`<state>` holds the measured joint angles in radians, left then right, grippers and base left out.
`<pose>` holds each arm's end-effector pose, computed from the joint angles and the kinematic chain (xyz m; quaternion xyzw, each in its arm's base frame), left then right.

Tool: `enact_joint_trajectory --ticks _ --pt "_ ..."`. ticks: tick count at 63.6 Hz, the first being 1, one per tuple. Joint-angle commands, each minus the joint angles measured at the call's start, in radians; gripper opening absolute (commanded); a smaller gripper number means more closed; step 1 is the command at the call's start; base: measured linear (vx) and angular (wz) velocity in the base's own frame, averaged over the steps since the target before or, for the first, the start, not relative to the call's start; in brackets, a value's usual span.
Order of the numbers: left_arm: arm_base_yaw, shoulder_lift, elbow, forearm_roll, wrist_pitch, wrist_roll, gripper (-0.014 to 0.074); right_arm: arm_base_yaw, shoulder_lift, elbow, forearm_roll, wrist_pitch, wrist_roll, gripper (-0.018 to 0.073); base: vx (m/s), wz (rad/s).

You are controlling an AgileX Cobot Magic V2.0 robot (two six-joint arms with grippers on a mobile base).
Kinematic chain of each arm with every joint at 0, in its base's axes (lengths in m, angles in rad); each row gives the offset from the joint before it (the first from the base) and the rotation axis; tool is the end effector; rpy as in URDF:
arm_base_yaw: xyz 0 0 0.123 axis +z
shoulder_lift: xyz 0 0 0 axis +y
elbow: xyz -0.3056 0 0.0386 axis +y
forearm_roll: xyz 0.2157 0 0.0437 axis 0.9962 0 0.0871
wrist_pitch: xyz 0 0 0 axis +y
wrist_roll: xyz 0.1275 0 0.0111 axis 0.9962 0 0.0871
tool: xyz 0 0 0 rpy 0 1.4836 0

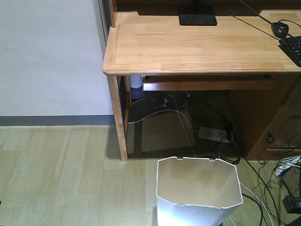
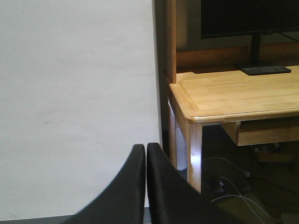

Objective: Move trash bin to bedside with robot

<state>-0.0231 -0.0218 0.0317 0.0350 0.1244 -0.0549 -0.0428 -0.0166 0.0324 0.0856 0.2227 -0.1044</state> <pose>0.0376 -0.0003 0.1904 -0.0004 0.7235 -0.0134 0.6902 0.0367 0.0008 0.1776 0.0021 0.7583 -0.0136 0.6518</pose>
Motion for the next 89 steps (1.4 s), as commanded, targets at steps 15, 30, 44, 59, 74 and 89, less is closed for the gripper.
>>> enact_joint_trajectory --ticks 15,30,44,59,74,89 --pt "0.001 -0.006 -0.024 -0.001 -0.074 -0.004 -0.0006 0.001 -0.007 0.016 0.002 -0.076 -0.008 -0.0009 0.00 0.00" --pt "0.001 -0.006 -0.024 -0.001 -0.074 -0.004 -0.0006 0.001 -0.007 0.016 0.002 -0.076 -0.008 -0.0009 0.00 0.00" --pt "0.001 -0.006 -0.024 -0.001 -0.074 -0.004 -0.0006 0.001 -0.007 0.016 0.002 -0.076 -0.008 -0.0009 0.00 0.00" --pt "0.001 -0.006 -0.024 -0.001 -0.074 -0.004 -0.0006 0.001 -0.007 0.016 0.003 -0.125 -0.008 -0.0009 0.00 0.00" --pt "0.001 -0.006 -0.024 -0.001 -0.074 -0.004 -0.0006 0.001 -0.007 0.004 0.031 -0.527 -0.003 -0.0009 0.00 0.00" --pt "0.001 -0.006 -0.024 -0.001 -0.074 -0.004 -0.0006 0.001 0.122 -0.186 0.049 -0.408 -0.039 -0.0009 0.00 0.00"
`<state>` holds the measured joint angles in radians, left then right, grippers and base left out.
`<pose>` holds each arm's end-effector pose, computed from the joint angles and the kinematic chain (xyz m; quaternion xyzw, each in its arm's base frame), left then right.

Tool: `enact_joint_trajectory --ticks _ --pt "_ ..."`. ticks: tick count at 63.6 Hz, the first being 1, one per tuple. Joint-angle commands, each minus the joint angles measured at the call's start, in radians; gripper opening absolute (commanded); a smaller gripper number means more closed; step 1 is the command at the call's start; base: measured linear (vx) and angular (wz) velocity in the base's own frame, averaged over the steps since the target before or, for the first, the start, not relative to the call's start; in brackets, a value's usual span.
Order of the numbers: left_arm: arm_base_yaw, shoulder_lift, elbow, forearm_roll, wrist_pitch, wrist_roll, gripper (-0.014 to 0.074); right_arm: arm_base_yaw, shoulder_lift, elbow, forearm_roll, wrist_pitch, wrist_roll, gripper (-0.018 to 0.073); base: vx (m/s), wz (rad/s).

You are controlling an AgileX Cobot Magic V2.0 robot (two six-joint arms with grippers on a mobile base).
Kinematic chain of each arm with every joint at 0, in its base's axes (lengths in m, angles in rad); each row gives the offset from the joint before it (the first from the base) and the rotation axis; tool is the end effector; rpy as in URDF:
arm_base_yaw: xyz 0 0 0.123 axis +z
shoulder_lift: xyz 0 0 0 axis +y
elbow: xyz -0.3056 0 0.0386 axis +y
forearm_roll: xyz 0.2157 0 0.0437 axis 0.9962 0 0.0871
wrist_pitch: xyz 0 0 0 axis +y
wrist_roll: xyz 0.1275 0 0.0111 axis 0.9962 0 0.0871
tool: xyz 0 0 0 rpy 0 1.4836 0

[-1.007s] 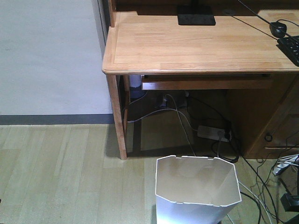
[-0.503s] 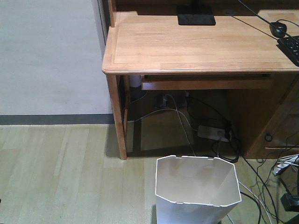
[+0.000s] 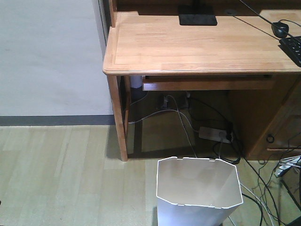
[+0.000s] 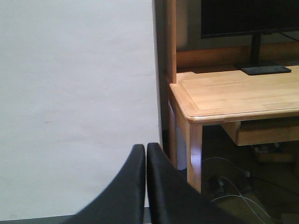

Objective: Move trash bin to bedside with robot

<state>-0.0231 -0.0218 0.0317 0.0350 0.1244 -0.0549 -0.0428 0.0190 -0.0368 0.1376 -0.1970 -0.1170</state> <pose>0.0376 -0.0003 0.1904 -0.0004 0.7235 -0.0134 0.6902 0.0321 -0.0048 0.2527 0.0288 0.5928 -0.0180 0.8047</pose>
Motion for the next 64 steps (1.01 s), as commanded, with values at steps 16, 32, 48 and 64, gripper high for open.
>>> enact_joint_trajectory --ticks 16,32,48,64 --pt "0.001 -0.006 -0.024 -0.001 -0.074 -0.004 -0.0006 0.001 0.363 -0.348 -0.002 0.265 -0.029 -0.0009 0.00 0.00" --pt "0.001 -0.006 -0.024 -0.001 -0.074 -0.004 -0.0006 0.001 0.481 -0.391 0.007 0.362 -0.023 -0.0009 0.00 0.00" --pt "0.001 -0.006 -0.024 -0.001 -0.074 -0.004 -0.0006 0.001 0.511 -0.391 0.005 0.426 -0.022 0.0005 0.00 0.00" --pt "0.001 -0.006 -0.024 -0.001 -0.074 -0.004 -0.0006 0.001 0.572 -0.394 0.001 0.539 -0.022 0.0208 0.00 0.00"
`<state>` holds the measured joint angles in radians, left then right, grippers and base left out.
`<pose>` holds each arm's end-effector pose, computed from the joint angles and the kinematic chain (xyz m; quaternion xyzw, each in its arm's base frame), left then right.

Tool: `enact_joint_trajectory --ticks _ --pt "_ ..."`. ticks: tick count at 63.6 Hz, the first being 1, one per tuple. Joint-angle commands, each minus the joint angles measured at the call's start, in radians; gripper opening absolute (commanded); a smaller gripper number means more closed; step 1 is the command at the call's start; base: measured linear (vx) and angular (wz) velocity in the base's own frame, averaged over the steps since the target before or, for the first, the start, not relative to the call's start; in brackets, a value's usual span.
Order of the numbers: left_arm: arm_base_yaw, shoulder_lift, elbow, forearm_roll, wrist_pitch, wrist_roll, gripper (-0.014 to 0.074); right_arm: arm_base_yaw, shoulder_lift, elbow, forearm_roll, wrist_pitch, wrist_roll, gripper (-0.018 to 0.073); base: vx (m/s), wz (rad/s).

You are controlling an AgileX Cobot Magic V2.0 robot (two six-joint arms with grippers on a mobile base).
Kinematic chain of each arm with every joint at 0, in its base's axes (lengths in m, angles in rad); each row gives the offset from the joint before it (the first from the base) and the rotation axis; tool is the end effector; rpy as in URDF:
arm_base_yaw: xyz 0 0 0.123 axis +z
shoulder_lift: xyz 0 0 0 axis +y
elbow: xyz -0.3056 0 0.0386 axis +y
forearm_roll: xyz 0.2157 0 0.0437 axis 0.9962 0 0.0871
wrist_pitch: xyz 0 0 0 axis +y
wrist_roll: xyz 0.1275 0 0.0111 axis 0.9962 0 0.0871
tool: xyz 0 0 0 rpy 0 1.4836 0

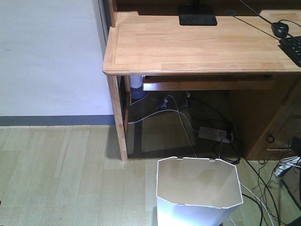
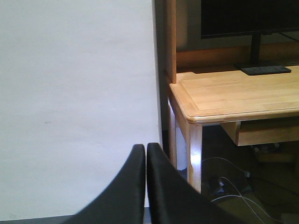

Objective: Move trash bin to bedside with robot

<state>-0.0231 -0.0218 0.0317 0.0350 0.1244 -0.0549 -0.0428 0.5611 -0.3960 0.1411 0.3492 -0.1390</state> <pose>0.0376 -0.0003 0.1904 -0.0004 0.7235 -0.0134 0.6902 0.0984 0.0020 0.2733 0.0023 0.8399 0.0069 0.5427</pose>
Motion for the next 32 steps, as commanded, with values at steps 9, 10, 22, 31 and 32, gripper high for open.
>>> enact_joint_trajectory --ticks 9,10,22,31,32 --pt "0.001 -0.006 -0.024 -0.001 -0.074 -0.004 -0.0006 0.001 0.058 -0.035 -0.002 0.034 0.000 0.0393 0.00 0.00" --pt "0.001 -0.006 -0.024 -0.001 -0.074 -0.004 -0.0006 0.001 0.061 -0.035 -0.002 0.035 0.000 0.0419 0.00 0.00" --pt "0.001 -0.006 -0.024 -0.001 -0.074 -0.004 -0.0006 0.001 0.143 -0.039 0.002 0.028 0.001 0.0531 0.00 0.00" --pt "0.001 -0.006 -0.024 -0.001 -0.074 -0.004 -0.0006 0.001 0.285 -0.094 0.003 0.042 0.012 0.0532 0.00 0.00" --pt "0.001 -0.006 -0.024 -0.001 -0.074 -0.004 -0.0006 0.001 0.302 -0.103 0.003 0.042 0.016 0.0532 0.00 0.00"
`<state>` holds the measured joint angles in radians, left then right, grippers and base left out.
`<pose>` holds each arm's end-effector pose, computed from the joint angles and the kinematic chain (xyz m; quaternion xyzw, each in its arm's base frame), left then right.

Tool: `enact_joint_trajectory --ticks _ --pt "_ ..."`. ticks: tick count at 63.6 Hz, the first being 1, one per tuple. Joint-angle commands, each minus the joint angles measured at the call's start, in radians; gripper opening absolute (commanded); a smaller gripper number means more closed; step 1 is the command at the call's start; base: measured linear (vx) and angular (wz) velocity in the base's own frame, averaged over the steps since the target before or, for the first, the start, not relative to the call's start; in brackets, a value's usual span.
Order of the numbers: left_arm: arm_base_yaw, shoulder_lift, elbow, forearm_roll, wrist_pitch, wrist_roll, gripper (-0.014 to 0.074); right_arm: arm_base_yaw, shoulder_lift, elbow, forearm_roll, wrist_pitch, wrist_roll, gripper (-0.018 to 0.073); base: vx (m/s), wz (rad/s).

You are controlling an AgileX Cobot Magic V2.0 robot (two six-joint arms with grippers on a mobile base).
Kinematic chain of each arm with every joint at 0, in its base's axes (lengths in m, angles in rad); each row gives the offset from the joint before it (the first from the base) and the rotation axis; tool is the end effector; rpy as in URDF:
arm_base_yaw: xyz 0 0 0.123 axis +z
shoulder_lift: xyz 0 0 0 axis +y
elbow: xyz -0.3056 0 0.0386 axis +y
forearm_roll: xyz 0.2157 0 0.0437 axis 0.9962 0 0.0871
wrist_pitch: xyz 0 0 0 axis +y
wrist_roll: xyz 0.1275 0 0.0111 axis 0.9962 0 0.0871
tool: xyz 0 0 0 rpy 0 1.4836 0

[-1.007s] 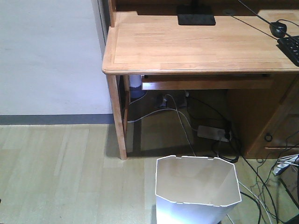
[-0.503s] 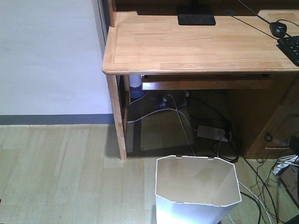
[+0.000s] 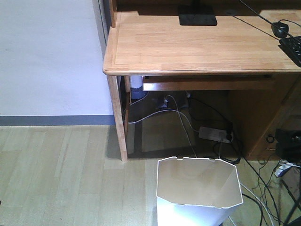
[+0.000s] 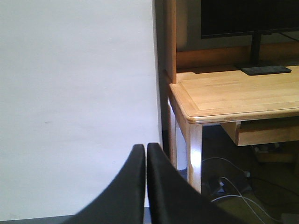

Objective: Move trash bin to bedside with robot

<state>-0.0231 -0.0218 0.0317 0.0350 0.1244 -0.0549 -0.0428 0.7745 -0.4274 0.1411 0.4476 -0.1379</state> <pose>0.0376 -0.0003 0.1904 -0.0004 0.7235 -0.0134 0.6902 0.1239 0.0025 0.2494 0.0018 0.9071 0.0164 0.4205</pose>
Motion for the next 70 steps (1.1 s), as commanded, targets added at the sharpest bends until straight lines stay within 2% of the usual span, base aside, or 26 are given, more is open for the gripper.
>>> enact_joint_trajectory --ticks 1,6,23,34,42,53,70 --pt "0.001 -0.006 -0.024 -0.001 -0.074 -0.004 -0.0006 0.001 0.115 -0.085 0.005 -0.056 0.020 0.0532 0.00 0.00" --pt "0.001 -0.006 -0.024 -0.001 -0.074 -0.004 -0.0006 0.000 0.207 -0.132 0.022 -0.048 0.049 0.0532 0.00 0.00" --pt "0.001 -0.006 -0.024 -0.001 -0.074 -0.004 -0.0006 -0.004 0.542 -0.308 0.017 0.026 0.047 0.0531 0.00 0.00" --pt "0.001 -0.006 -0.024 -0.001 -0.074 -0.004 -0.0006 -0.108 0.765 -0.435 0.048 0.113 0.035 0.0531 0.00 0.00" --pt "0.001 -0.006 -0.024 -0.001 -0.074 -0.004 -0.0006 -0.160 0.892 -0.497 0.100 0.146 -0.109 0.0531 0.00 0.00" --pt "0.001 -0.006 -0.024 -0.001 -0.074 -0.004 -0.0006 -0.163 1.054 -0.529 0.155 0.099 -0.322 0.0531 0.00 0.00" --pt "0.001 -0.006 -0.024 -0.001 -0.074 -0.004 -0.0006 -0.162 1.313 -0.530 0.239 -0.131 -0.446 0.0529 0.00 0.00"
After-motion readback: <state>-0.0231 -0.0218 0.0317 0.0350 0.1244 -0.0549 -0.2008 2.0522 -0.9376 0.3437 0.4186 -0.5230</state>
